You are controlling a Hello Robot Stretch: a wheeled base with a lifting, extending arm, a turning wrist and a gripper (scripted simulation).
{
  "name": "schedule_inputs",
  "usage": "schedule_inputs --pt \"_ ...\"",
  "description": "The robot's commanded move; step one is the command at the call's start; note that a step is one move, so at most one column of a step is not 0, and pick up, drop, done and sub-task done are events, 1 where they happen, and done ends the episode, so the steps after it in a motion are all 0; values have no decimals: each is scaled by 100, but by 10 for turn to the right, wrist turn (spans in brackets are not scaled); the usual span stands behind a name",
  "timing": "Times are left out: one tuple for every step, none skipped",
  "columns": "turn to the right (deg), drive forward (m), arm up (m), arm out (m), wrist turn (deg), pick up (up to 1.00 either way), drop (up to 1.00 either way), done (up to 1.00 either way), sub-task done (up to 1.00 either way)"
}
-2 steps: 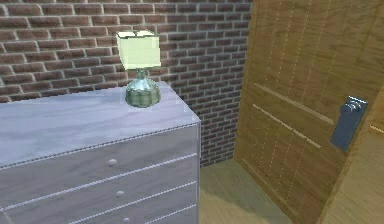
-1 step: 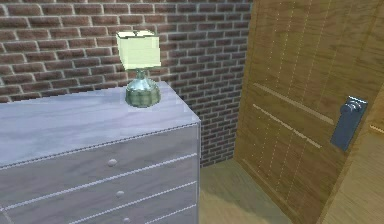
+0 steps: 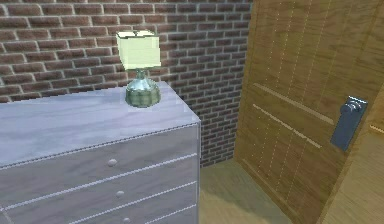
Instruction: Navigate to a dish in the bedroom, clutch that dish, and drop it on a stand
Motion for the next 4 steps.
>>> schedule_inputs --pt "0 0 0 0 330 0 0 0 0" --pt "0 0 -24 0 0 0 0 0 0" --pt "0 0 0 0 0 100 0 0 0" --pt "0 0 10 0 0 0 0 0 0"
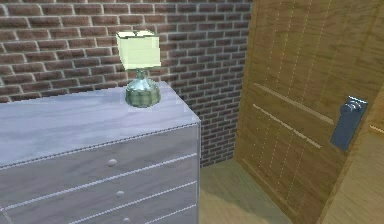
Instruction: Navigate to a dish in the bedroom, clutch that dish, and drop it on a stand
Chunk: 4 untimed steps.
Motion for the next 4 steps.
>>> schedule_inputs --pt "0 0 14 0 0 0 0 0 0" --pt "0 0 0 0 -450 0 0 0 0" --pt "0 0 0 0 -450 0 0 0 0" --pt "0 0 0 0 -450 0 0 0 0"
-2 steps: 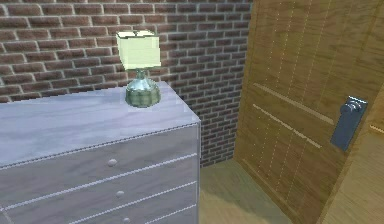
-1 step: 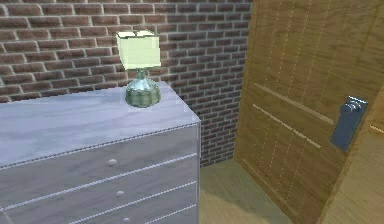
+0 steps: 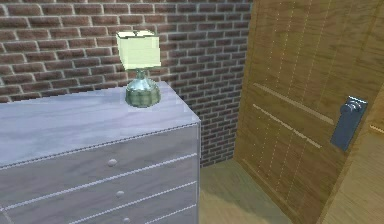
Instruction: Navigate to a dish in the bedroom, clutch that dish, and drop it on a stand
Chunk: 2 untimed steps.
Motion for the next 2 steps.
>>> schedule_inputs --pt "0 0 0 0 -270 0 0 0 0" --pt "0 0 0 -46 0 0 0 0 0"
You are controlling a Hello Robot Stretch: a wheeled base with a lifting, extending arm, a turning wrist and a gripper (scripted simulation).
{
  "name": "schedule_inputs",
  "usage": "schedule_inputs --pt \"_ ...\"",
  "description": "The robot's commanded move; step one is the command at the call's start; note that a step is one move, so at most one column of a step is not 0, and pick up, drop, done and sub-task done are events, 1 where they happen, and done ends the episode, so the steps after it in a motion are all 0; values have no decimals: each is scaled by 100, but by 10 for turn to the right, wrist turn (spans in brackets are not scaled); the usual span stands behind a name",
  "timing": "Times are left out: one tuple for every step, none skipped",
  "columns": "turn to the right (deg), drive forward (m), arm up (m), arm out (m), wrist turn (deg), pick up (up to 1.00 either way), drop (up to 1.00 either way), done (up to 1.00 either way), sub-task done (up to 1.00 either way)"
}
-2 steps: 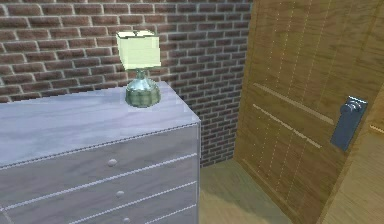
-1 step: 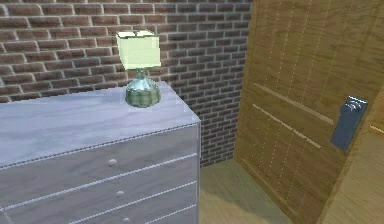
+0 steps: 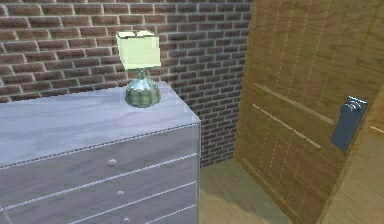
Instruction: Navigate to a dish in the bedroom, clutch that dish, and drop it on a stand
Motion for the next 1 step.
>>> schedule_inputs --pt "450 0 0 0 0 0 0 0 0"
